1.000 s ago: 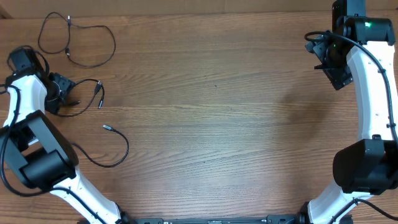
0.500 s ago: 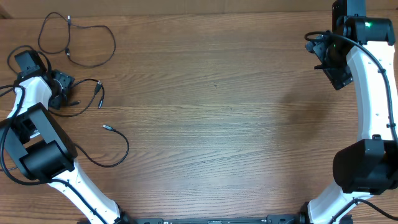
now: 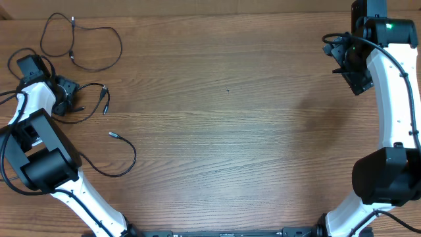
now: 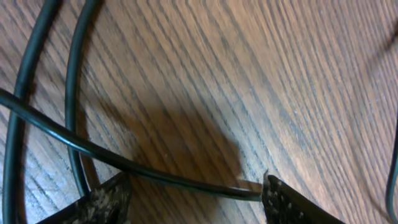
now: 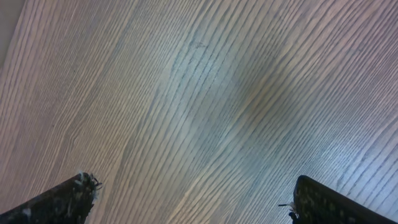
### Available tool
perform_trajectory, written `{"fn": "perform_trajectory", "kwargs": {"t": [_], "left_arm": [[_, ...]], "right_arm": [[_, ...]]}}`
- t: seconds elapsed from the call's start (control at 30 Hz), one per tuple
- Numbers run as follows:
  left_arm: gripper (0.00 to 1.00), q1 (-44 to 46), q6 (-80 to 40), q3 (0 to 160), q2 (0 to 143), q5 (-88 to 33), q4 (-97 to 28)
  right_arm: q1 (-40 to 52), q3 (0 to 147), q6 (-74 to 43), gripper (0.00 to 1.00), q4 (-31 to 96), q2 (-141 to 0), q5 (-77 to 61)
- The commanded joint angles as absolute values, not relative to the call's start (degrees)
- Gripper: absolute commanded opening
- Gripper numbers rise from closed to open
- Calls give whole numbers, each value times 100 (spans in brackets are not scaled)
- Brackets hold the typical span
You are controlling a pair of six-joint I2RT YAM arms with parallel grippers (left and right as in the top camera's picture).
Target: Untangle cables
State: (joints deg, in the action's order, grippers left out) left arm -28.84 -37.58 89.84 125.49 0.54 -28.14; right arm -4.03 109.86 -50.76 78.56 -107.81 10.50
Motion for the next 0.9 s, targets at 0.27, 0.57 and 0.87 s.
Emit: {"fn": "perform_trajectory", "kwargs": {"t": [0.27,0.57,0.87], "left_arm": [[70,-2851,-5345,8715,12634,851,-2617],[72,-2840,-5793,8715,12634,646,-2141],[48,-2847,-5789,8715,12634,661,-2045]], "right_arm": [[-399,11021,-5052,100,7835,-10742,1111],[-399,11021,-5052,100,7835,-10742,1111],[-399,11021,-5052,100,7835,-10742,1111]]}}
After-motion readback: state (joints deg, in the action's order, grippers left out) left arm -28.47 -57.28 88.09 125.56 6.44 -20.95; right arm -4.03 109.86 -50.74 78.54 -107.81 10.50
